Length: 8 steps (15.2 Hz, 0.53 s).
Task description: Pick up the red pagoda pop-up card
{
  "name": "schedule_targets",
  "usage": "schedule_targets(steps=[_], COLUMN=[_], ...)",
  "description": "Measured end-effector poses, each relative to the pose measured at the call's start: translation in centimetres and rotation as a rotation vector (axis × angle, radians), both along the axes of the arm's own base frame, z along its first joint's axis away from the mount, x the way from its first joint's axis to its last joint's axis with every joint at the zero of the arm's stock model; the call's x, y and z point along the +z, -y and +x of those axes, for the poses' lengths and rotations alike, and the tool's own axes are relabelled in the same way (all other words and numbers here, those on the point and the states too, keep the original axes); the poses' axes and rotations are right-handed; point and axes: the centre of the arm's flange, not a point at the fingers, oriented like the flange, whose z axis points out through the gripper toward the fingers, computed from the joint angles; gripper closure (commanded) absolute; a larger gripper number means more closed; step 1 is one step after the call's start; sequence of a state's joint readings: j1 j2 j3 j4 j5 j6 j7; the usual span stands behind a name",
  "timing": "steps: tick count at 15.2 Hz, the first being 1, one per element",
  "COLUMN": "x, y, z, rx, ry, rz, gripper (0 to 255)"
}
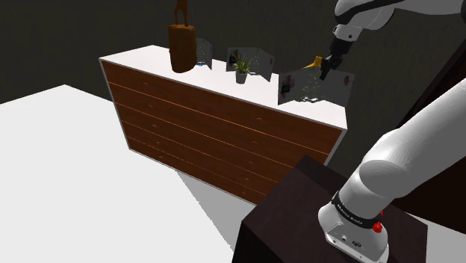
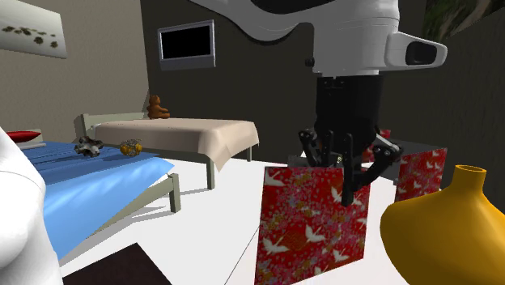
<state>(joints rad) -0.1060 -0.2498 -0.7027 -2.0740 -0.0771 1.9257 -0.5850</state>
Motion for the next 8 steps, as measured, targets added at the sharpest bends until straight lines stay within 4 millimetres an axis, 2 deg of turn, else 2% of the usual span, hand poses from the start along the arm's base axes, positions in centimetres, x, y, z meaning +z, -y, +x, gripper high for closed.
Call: schedule_targets(steps=[8], x=[4.1], y=[0.0], z=[0.1], rx=[0.0], ry=[0.0], rz=[0.0], gripper=[255])
